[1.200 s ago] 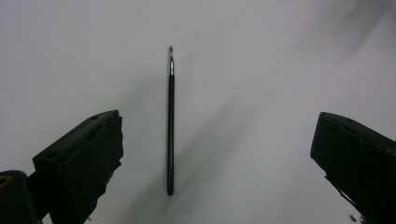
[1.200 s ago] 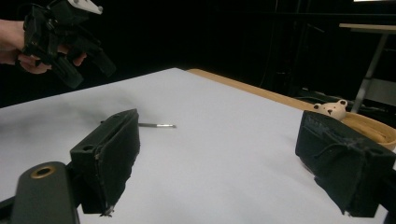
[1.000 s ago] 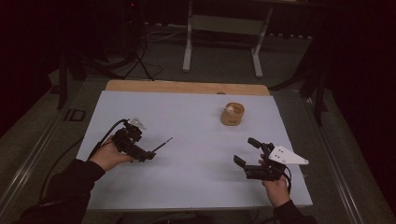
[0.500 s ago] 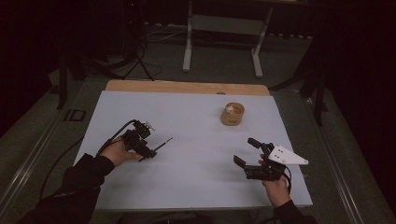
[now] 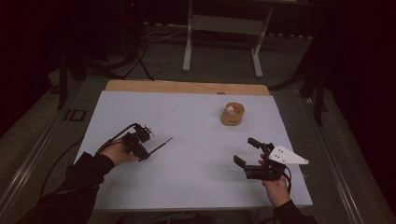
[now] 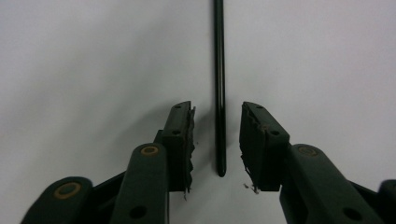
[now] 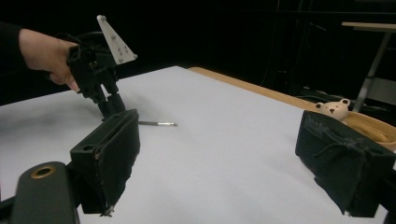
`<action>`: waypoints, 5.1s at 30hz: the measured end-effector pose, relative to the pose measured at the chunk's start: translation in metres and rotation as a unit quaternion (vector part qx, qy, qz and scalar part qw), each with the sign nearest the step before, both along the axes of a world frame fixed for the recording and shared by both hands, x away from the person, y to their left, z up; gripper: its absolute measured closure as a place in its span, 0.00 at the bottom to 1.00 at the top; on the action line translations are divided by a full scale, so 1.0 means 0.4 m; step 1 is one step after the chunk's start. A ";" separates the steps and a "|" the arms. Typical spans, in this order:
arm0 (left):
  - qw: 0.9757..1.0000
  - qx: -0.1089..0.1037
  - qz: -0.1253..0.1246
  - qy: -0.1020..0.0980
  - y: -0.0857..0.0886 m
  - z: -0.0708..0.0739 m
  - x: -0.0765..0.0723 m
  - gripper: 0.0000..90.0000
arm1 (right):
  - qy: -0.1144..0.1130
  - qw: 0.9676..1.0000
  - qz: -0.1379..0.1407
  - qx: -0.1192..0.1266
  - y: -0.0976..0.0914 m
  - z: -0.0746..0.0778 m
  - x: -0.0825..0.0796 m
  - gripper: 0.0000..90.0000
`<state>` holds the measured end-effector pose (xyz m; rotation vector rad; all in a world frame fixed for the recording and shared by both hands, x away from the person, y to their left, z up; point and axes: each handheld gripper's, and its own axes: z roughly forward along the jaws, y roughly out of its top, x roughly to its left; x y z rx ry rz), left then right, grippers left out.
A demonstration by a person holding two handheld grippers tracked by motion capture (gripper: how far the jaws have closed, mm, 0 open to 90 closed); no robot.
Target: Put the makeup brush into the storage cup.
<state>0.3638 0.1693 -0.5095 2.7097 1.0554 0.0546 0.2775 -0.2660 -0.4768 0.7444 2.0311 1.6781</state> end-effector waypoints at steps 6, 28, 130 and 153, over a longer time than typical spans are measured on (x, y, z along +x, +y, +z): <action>1.000 0.015 -0.013 0.008 -0.006 -0.014 -0.003 0.81 | 0.002 1.000 -0.002 0.002 -0.002 -0.001 0.001 0.15; 0.999 -0.024 -0.027 -0.023 -0.007 0.051 -0.015 0.95 | 0.007 1.000 -0.006 -0.001 -0.002 -0.003 0.003 0.15; 0.871 -0.485 -0.001 -0.080 -0.094 0.005 -0.142 0.95 | 0.369 0.904 0.030 0.213 0.273 0.009 0.191 0.93; 0.886 -0.448 -0.006 -0.120 -0.069 0.055 -0.161 0.19 | 0.178 0.976 0.043 0.120 0.236 0.203 0.182 0.95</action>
